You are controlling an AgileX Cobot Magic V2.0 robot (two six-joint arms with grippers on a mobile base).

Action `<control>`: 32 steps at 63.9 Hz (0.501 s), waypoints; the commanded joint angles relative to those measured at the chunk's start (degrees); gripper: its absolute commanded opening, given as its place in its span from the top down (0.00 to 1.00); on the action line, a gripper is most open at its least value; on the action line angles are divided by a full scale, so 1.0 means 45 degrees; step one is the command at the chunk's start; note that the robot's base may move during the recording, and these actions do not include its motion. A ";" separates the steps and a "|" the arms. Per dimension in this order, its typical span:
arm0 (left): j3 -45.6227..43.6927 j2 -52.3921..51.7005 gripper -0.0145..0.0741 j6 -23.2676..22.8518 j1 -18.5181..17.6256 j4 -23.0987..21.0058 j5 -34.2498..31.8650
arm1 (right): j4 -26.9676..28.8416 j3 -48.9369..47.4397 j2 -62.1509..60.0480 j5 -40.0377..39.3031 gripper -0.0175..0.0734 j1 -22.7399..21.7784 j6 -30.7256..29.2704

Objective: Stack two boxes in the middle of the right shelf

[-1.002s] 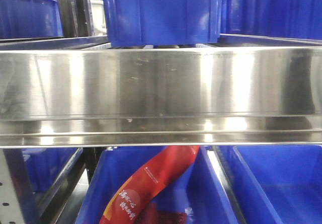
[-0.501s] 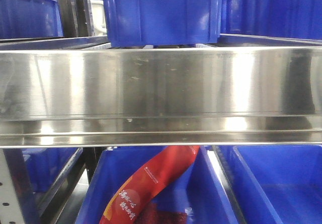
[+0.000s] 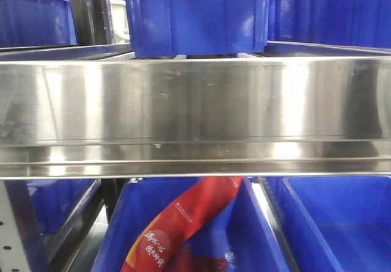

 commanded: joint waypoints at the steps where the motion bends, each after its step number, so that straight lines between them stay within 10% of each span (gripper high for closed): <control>1: 0.0303 0.0430 0.96 0.0096 0.0018 0.0322 -0.0578 | -0.0042 0.0213 0.0395 0.0202 0.97 -0.0021 -0.0113; 23: 0.1081 0.1862 0.95 0.0096 0.0018 0.0354 -0.0578 | -0.0042 0.0268 0.2644 0.0654 0.97 -0.0021 -0.0113; 32: 0.1081 0.1914 0.76 0.0096 0.0018 0.0354 -0.0578 | -0.0042 0.0268 0.2946 0.0813 0.77 -0.0021 -0.0113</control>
